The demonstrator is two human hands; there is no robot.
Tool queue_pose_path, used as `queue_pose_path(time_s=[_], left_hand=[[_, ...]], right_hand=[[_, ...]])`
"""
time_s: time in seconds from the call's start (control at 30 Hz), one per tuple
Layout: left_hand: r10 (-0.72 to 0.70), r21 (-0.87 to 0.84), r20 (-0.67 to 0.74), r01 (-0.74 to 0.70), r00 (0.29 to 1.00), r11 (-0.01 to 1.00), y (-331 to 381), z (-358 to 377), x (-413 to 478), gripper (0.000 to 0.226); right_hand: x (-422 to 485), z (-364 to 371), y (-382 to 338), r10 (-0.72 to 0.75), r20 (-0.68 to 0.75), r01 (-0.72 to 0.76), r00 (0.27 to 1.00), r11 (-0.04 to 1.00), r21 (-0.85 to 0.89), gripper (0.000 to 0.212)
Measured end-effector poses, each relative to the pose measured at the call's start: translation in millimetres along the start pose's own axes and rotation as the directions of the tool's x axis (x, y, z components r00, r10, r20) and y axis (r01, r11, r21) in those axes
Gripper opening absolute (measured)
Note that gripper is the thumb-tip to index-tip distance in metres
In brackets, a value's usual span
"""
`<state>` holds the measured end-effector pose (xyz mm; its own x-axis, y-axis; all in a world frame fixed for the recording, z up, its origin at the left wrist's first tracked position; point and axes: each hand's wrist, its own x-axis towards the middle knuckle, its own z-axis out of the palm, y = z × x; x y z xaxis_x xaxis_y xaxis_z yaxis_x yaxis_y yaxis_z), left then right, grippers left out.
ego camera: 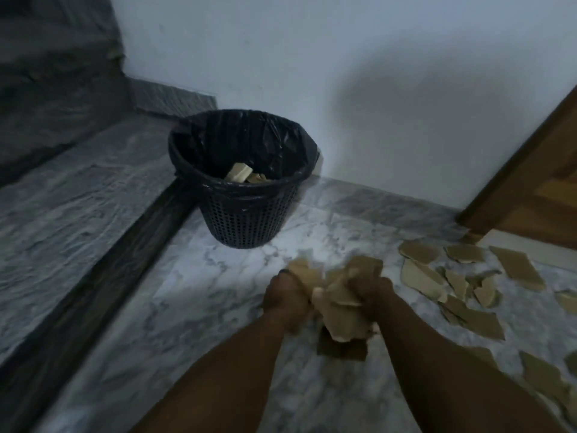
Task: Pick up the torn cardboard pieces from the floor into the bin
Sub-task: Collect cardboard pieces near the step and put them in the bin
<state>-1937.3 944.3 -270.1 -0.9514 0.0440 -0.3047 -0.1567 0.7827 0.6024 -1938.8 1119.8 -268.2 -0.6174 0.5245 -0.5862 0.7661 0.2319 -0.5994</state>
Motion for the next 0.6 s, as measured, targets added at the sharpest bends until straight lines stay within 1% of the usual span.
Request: queue_pose_path(time_s=[0.03, 0.07, 0.1, 0.13, 0.17, 0.2, 0.23, 0.27, 0.3, 0.33, 0.37, 0.4, 0.43, 0.5, 0.53, 0.6], left_hand=[[0.038, -0.024, -0.026, -0.038, 0.999, 0.999, 14, -15, 4, 0.032], [0.087, -0.077, -0.062, -0.092, 0.994, 0.993, 32, -36, 6, 0.030], [0.134, -0.161, -0.098, -0.148, 0.986, 0.976, 49, -58, 8, 0.028], [0.167, -0.244, -0.149, -0.200, 0.975, 0.949, 68, -87, 10, 0.026], [0.193, -0.302, -0.205, -0.250, 0.959, 0.920, 85, -115, 13, 0.022], [0.248, -0.302, -0.255, -0.321, 0.934, 0.898, 100, -146, 12, 0.020], [0.319, -0.272, -0.287, -0.396, 0.903, 0.877, 114, -177, 13, 0.019], [0.358, -0.246, -0.322, -0.443, 0.876, 0.862, 124, -206, 14, 0.017], [0.350, -0.279, -0.345, -0.451, 0.871, 0.847, 130, -232, 14, 0.015], [0.330, -0.329, -0.371, -0.455, 0.868, 0.827, 133, -256, 13, 0.014], [0.306, -0.365, -0.399, -0.456, 0.865, 0.812, 133, -276, 17, 0.015], [0.284, -0.384, -0.439, -0.463, 0.853, 0.799, 129, -289, 21, 0.017], [0.260, -0.399, -0.475, -0.469, 0.841, 0.788, 121, -295, 26, 0.021], [0.226, -0.424, -0.506, -0.468, 0.832, 0.776, 100, -297, 42, 0.032], [0.221, -0.414, -0.511, -0.464, 0.831, 0.783, 89, -295, 47, 0.032], [0.184, -0.375, -0.542, -0.432, 0.820, 0.820, 66, -292, 60, 0.028]], right_hand=[[-5, -14, -21, -0.037, 0.018, 0.035, 0.999, 0.995, 0.089, 0.048], [-1, -29, -46, -0.072, -0.008, 0.073, 0.997, 0.976, 0.207, 0.044], [6, -45, -73, -0.128, -0.008, 0.126, 0.992, 0.959, 0.255, 0.047], [33, -60, -102, -0.164, -0.037, 0.167, 0.986, 0.945, 0.280, 0.055], [62, -78, -131, -0.224, -0.054, 0.230, 0.973, 0.926, 0.299, 0.072], [71, -92, -169, -0.243, -0.119, 0.270, 0.963, 0.888, 0.373, 0.093], [47, -105, -203, -0.239, -0.155, 0.282, 0.959, 0.867, 0.411, 0.105], [23, -109, -232, -0.246, -0.171, 0.298, 0.954, 0.829, 0.474, 0.102], [-15, -112, -255, -0.318, -0.192, 0.371, 0.929, 0.783, 0.499, 0.088], [-66, -105, -272, -0.383, -0.201, 0.429, 0.902, 0.732, 0.530, 0.069], [-128, -97, -283, -0.446, -0.260, 0.513, 0.856, 0.675, 0.531, 0.054], [-144, -90, -294, -0.468, -0.324, 0.567, 0.822, 0.622, 0.540, 0.045], [-155, -83, -301, -0.486, -0.380, 0.616, 0.787, 0.575, 0.539, 0.040], [-163, -61, -308, -0.512, -0.441, 0.675, 0.737, 0.532, 0.511, 0.037], [-158, -46, -311, -0.522, -0.460, 0.695, 0.718, 0.519, 0.498, 0.035], [-151, -18, -310, -0.572, -0.497, 0.755, 0.653, 0.540, 0.371, 0.030]])
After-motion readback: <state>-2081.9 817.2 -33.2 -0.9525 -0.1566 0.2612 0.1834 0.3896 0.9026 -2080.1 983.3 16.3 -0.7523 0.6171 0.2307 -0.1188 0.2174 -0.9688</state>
